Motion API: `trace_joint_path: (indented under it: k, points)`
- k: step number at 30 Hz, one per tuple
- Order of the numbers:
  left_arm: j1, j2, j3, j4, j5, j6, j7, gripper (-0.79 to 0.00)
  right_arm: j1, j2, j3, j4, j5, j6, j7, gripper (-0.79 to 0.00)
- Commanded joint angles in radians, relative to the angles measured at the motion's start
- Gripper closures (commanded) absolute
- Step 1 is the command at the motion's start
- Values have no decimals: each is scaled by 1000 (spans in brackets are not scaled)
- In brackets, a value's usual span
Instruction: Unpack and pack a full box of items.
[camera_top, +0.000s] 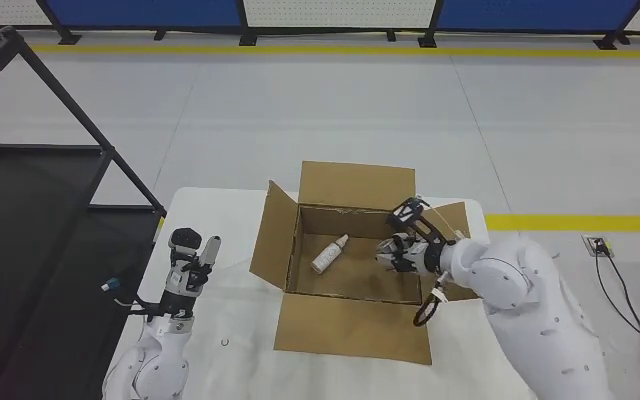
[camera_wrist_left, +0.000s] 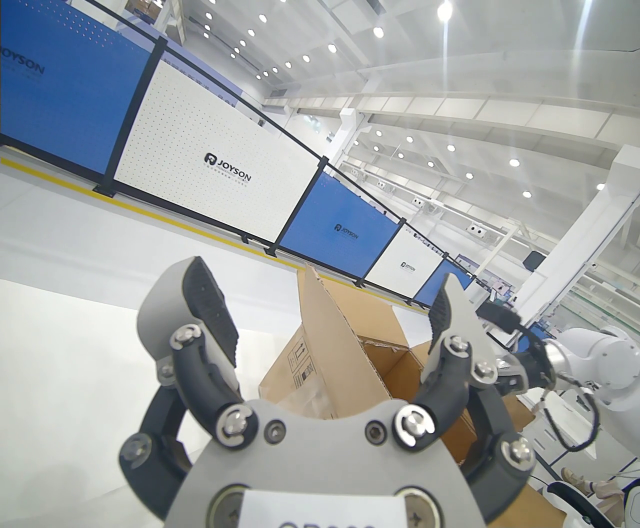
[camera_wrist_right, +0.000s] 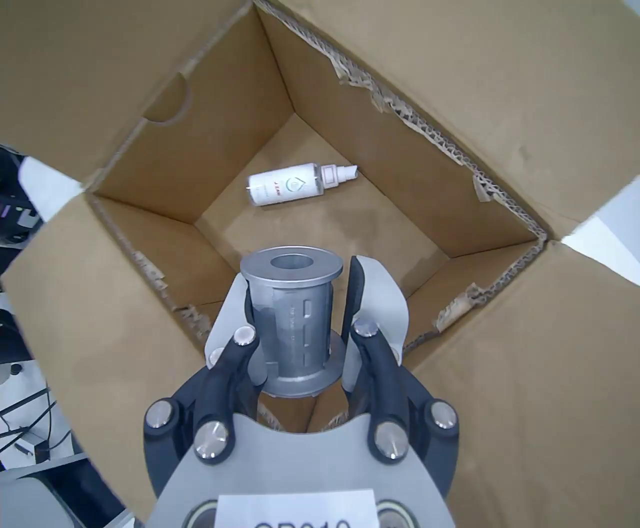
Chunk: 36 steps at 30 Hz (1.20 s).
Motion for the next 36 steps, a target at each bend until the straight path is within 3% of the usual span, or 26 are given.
trace_joint_path:
  k: [1,9,18,24,36]
  points:
    - [0,0,0,0,0,0,0,-785,-73,16,101,-90,50,-46,8,0]
    - [0,0,0,0,0,0,0,-785,-292,59,441,-258,154,-75,-20,0]
    - [0,0,0,0,0,0,0,-785,-472,88,707,-204,255,-84,-1,0]
    - [0,0,0,0,0,0,0,-785,-485,105,692,-52,263,-93,78,0]
    - [0,0,0,0,0,0,0,-785,-344,125,472,299,233,-152,147,0]
